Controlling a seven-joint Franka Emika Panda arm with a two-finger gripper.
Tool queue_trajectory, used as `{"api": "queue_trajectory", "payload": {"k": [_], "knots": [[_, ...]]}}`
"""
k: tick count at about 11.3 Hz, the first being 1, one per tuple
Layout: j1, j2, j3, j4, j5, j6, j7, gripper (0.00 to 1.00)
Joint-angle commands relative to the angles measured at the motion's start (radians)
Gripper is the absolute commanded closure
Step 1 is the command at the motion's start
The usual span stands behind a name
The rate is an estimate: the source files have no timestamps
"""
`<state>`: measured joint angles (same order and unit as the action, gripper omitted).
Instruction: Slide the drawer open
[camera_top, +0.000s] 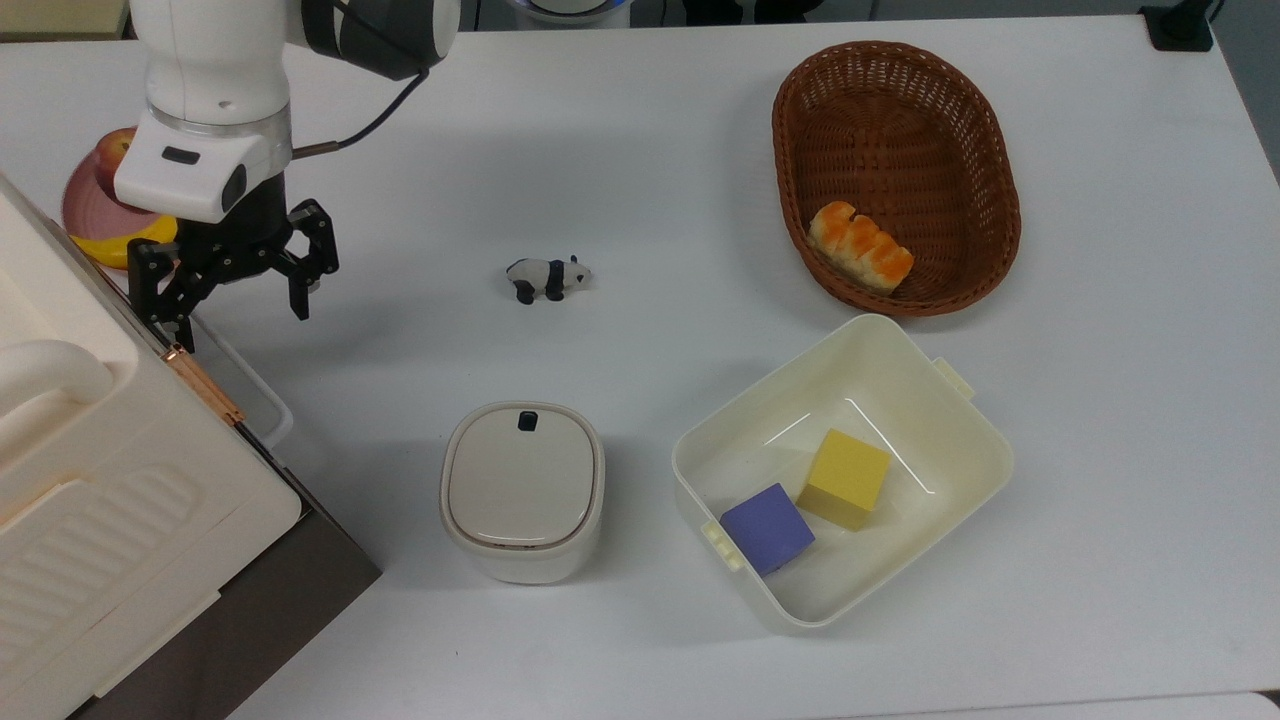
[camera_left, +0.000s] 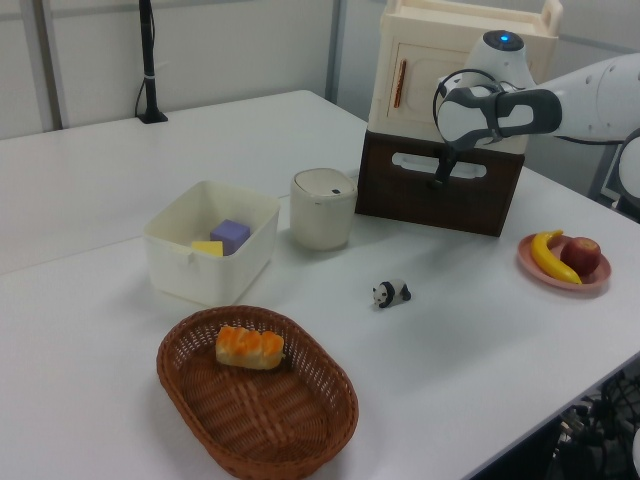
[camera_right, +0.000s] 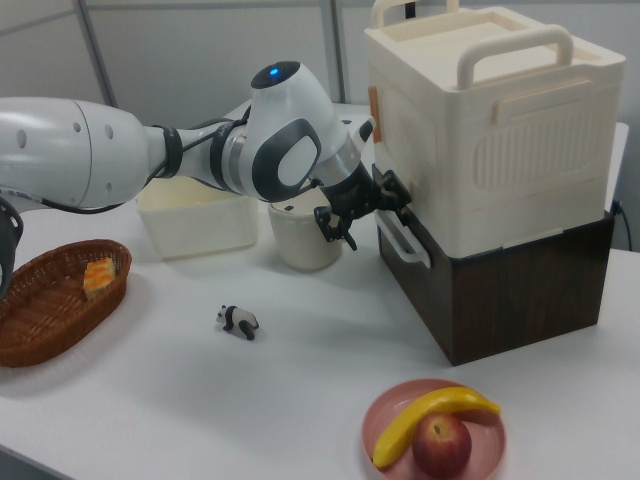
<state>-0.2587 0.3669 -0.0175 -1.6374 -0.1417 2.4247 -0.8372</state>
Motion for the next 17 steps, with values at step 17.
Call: {"api": "queue_trajectory", "payload": {"k": [17], "knots": [[0.009,0.001,0.01,-0.021,-0.001,-0.029,0.02,0.0]]}}
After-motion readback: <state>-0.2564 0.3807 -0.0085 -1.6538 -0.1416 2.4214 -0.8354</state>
